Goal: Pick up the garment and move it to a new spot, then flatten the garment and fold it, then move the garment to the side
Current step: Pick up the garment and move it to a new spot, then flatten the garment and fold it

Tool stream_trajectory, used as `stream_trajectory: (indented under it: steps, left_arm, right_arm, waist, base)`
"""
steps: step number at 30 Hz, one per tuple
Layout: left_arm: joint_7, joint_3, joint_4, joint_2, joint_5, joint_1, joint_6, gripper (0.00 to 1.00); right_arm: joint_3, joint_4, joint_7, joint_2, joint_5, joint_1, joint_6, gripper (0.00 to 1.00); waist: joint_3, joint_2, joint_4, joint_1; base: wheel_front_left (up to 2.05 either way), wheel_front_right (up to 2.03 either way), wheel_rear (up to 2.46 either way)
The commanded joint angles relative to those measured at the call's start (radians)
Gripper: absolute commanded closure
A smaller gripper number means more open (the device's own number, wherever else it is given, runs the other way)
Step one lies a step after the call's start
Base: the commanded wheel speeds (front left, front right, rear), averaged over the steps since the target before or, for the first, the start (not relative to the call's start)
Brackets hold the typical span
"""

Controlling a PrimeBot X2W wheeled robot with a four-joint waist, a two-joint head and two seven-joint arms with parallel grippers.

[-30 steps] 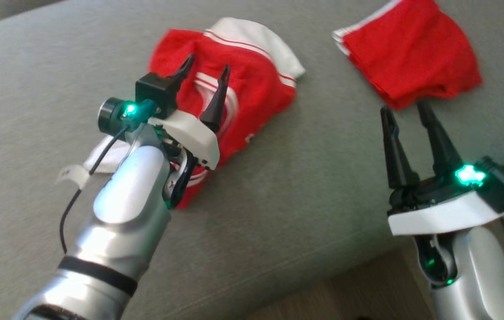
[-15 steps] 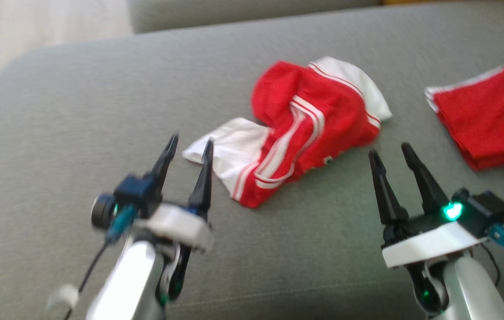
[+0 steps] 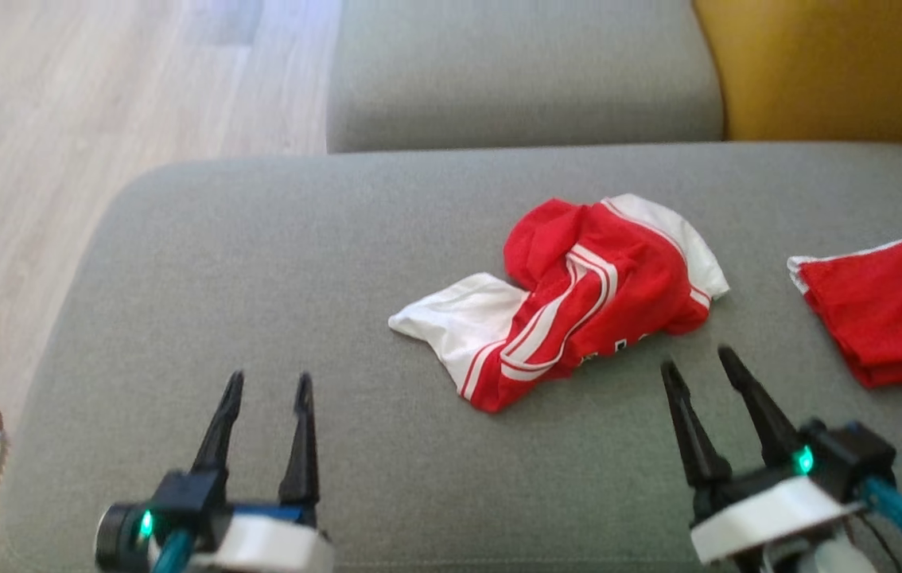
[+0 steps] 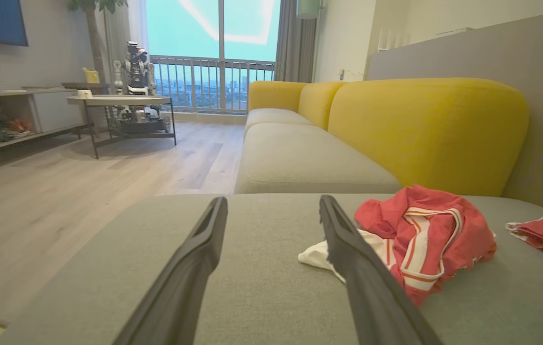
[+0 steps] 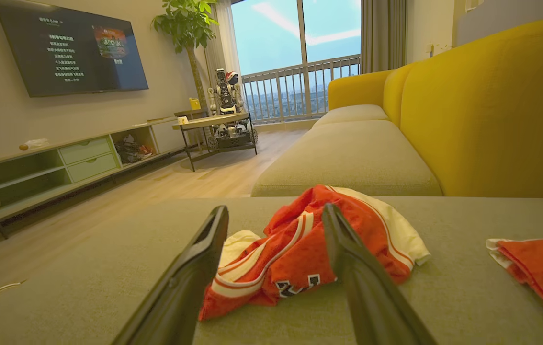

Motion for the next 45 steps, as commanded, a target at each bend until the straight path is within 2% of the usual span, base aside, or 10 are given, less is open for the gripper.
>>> stream_trajectory:
  steps: [1, 5, 11, 28, 45]
  left_arm:
    - [-0.012, 0.047, -0.057, 0.002, 0.02, -0.016, 0.012, 0.0]
    - [-0.012, 0.08, -0.102, -0.003, 0.052, 0.06, 0.019, 0.0]
    - [-0.012, 0.114, -0.131, -0.003, 0.091, 0.117, 0.005, 0.0]
    - [-0.012, 0.133, -0.114, -0.028, 0.114, 0.123, -0.032, 0.0]
    - [-0.012, 0.115, -0.086, -0.037, 0.108, 0.111, -0.047, 0.0]
  right_arm:
    - [0.014, -0.042, 0.0, 0.0, -0.013, -0.006, 0.0, 0.0]
    - [-0.001, -0.065, 0.0, 0.0, -0.038, 0.058, 0.0, 0.0]
    - [-0.017, -0.073, 0.0, 0.0, -0.046, 0.106, 0.0, 0.0]
    - [-0.008, -0.062, 0.0, 0.0, -0.042, 0.103, 0.0, 0.0]
    - [-0.008, -0.049, 0.0, 0.0, -0.032, 0.092, 0.0, 0.0]
  waist:
    - [-0.015, -0.0001, 0.005, 0.0002]
    - [-0.034, -0.0001, 0.008, 0.0002]
    - [-0.033, -0.0001, 0.003, 0.0002]
    - [-0.032, -0.0001, -0.003, 0.0002]
    - [-0.018, -0.0001, -0.005, 0.0002]
  base:
    - [0.0, 0.0, 0.0]
    - [0.0, 0.0, 0.0]
    - [0.0, 0.0, 0.0]
    - [0.0, 0.0, 0.0]
    - [0.0, 0.0, 0.0]
